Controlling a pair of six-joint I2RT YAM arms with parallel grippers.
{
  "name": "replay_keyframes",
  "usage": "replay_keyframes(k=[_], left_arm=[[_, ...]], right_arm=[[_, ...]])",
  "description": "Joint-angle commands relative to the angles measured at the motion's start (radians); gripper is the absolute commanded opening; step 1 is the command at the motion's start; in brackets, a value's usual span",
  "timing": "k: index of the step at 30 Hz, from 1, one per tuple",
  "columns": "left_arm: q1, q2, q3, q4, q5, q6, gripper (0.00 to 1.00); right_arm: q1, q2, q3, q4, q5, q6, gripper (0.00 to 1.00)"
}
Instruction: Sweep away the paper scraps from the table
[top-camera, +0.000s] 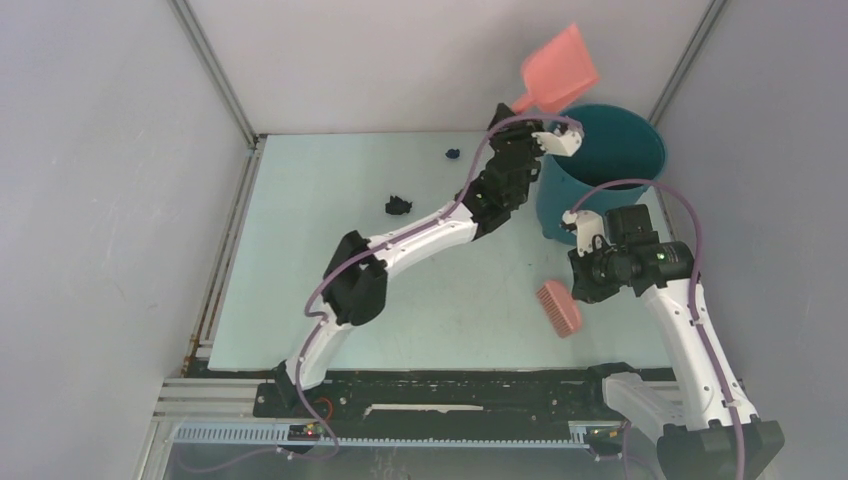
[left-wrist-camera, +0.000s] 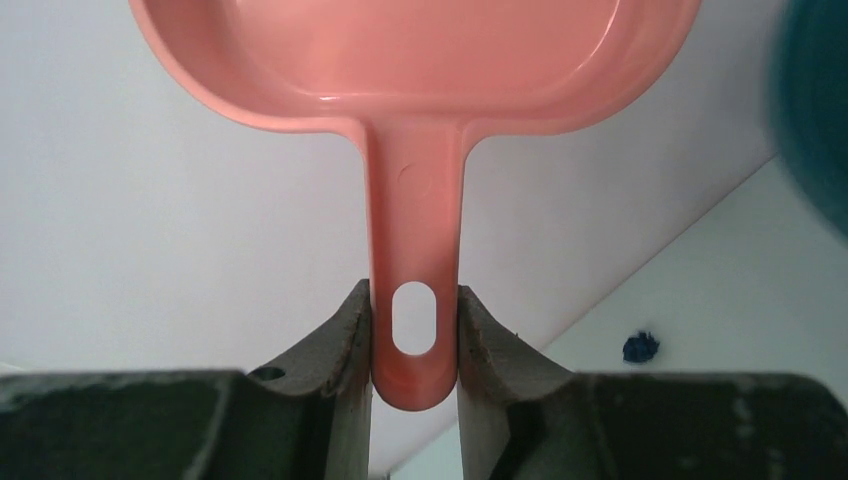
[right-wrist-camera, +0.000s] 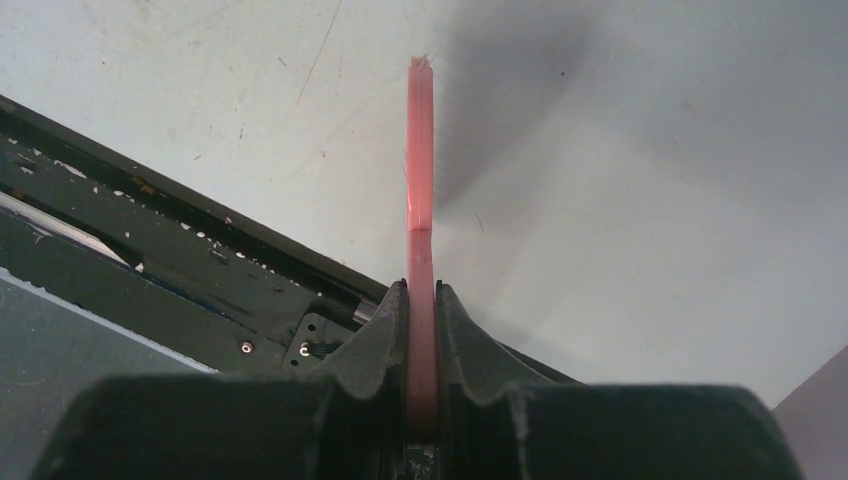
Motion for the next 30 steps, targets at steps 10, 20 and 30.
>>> replay_keyframes(k=[10, 20, 30], left_arm=[[0.005, -0.766, -0.657, -0.491, -0.243, -0.832, 0.00], [0.005, -1.199, -1.072, -0.994, 0.096, -1.308, 0.00], [-0.075, -1.134, -1.407, -0.914, 0.516, -1.577, 0.00]], right_arm=[[0.187, 0.144, 0.171, 0.073, 0.050, -0.025, 0.00], [0.321, 0.313, 0.276, 0.097, 0.112, -0.021, 0.00], [0.285, 0.314, 0.296, 0.100, 0.151, -0.021, 0.00]])
